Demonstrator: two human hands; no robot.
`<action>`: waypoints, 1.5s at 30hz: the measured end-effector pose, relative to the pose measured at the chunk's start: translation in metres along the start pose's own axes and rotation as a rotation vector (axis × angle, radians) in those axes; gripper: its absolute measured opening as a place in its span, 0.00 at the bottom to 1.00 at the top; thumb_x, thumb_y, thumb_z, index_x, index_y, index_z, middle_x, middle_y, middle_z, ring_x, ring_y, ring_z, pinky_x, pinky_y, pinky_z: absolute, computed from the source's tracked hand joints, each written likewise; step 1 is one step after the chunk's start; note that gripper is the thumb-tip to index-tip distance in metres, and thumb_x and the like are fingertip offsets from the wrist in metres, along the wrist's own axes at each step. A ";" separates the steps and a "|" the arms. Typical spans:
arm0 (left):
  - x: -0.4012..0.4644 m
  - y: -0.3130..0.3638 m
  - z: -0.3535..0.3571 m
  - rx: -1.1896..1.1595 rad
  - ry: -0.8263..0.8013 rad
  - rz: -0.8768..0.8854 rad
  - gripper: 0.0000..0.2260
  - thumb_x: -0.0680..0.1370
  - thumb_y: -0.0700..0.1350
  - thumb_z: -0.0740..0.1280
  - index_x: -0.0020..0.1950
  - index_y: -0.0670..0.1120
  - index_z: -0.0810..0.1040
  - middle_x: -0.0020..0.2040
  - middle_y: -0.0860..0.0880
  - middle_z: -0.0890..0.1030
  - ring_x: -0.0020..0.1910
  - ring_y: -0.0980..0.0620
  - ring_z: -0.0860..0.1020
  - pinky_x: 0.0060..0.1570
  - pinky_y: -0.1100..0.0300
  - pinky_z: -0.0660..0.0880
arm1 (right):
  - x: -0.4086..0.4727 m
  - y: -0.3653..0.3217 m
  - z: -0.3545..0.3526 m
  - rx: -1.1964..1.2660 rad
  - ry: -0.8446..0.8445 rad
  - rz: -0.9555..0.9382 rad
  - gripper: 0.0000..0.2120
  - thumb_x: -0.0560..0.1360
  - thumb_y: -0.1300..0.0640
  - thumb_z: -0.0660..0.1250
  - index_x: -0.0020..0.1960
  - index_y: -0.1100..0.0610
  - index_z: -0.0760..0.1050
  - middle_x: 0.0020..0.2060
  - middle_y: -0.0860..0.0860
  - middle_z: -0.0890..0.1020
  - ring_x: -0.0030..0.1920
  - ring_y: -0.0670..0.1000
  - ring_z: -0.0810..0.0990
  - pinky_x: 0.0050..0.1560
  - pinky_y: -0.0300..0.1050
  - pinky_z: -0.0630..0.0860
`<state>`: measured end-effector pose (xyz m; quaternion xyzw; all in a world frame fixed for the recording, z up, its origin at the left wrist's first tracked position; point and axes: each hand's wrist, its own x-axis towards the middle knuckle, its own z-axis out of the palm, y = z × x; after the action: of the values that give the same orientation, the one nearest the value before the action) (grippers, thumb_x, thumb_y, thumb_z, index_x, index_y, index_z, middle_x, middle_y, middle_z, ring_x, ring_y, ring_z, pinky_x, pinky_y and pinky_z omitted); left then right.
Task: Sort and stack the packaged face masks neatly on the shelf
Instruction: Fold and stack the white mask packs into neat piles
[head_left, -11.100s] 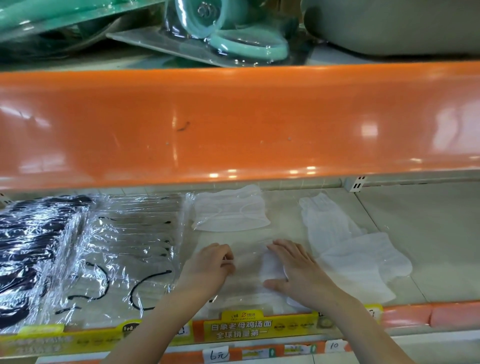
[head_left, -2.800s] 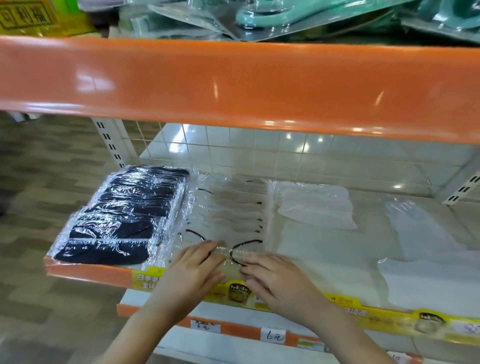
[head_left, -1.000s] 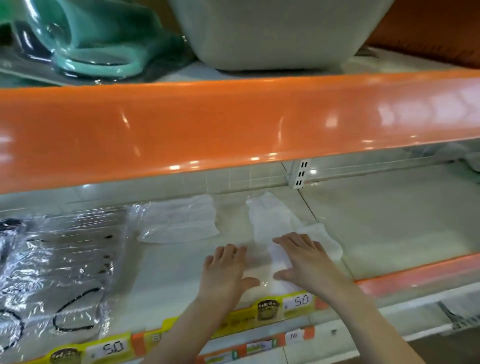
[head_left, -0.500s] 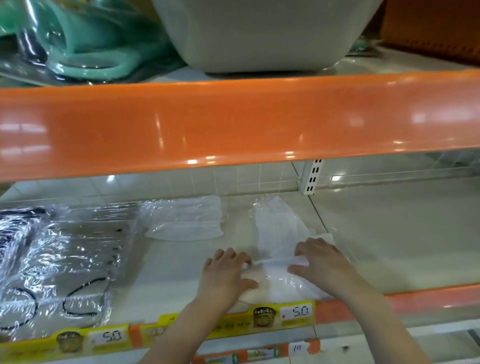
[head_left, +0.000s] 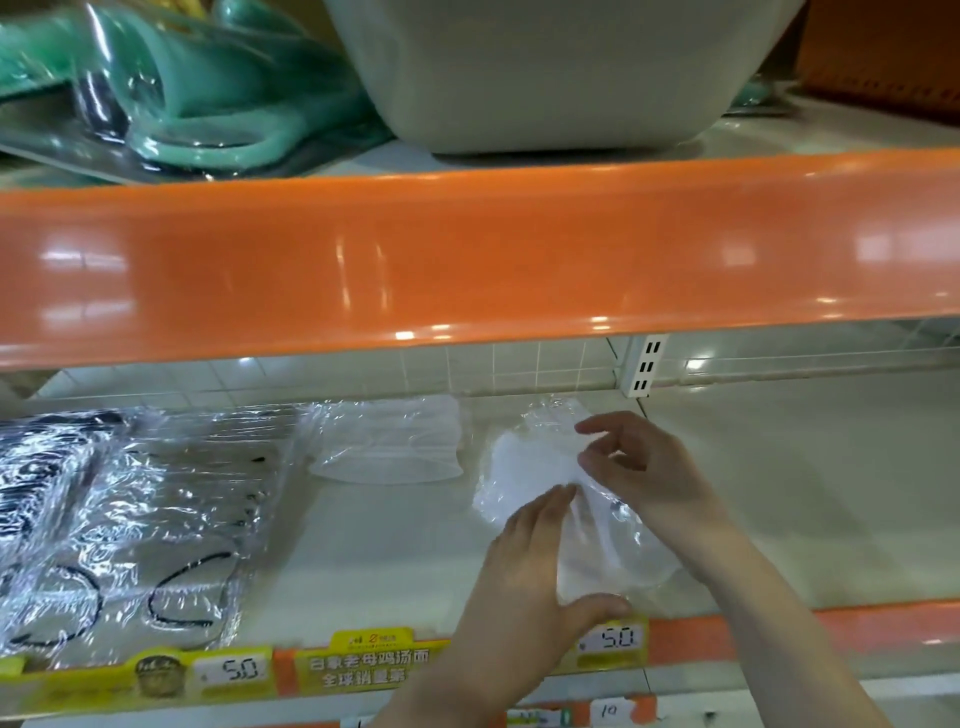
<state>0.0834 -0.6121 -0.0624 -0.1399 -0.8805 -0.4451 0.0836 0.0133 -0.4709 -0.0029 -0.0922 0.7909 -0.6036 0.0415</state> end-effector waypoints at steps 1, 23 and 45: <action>0.000 0.006 -0.002 -0.159 -0.038 -0.095 0.42 0.64 0.64 0.69 0.74 0.60 0.55 0.69 0.70 0.59 0.67 0.74 0.56 0.63 0.79 0.55 | -0.004 -0.007 0.005 0.111 -0.034 -0.016 0.10 0.75 0.63 0.69 0.52 0.50 0.78 0.38 0.47 0.83 0.39 0.47 0.80 0.37 0.34 0.73; -0.003 -0.055 -0.090 -0.599 0.483 -0.589 0.10 0.78 0.32 0.62 0.56 0.44 0.75 0.36 0.49 0.80 0.32 0.55 0.78 0.27 0.65 0.73 | -0.008 0.051 0.049 -0.803 -0.295 -0.332 0.33 0.71 0.40 0.66 0.73 0.42 0.58 0.70 0.36 0.53 0.71 0.39 0.48 0.66 0.41 0.63; -0.011 -0.125 -0.127 0.777 0.398 0.343 0.05 0.75 0.47 0.66 0.48 0.47 0.78 0.42 0.50 0.80 0.41 0.49 0.79 0.37 0.56 0.75 | 0.027 0.052 0.115 -0.718 0.290 -0.927 0.14 0.70 0.67 0.61 0.49 0.58 0.82 0.45 0.50 0.81 0.47 0.51 0.75 0.44 0.46 0.75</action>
<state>0.0566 -0.7870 -0.0856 -0.1536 -0.9130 -0.0805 0.3693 0.0019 -0.5724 -0.0825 -0.3525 0.8202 -0.2603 -0.3677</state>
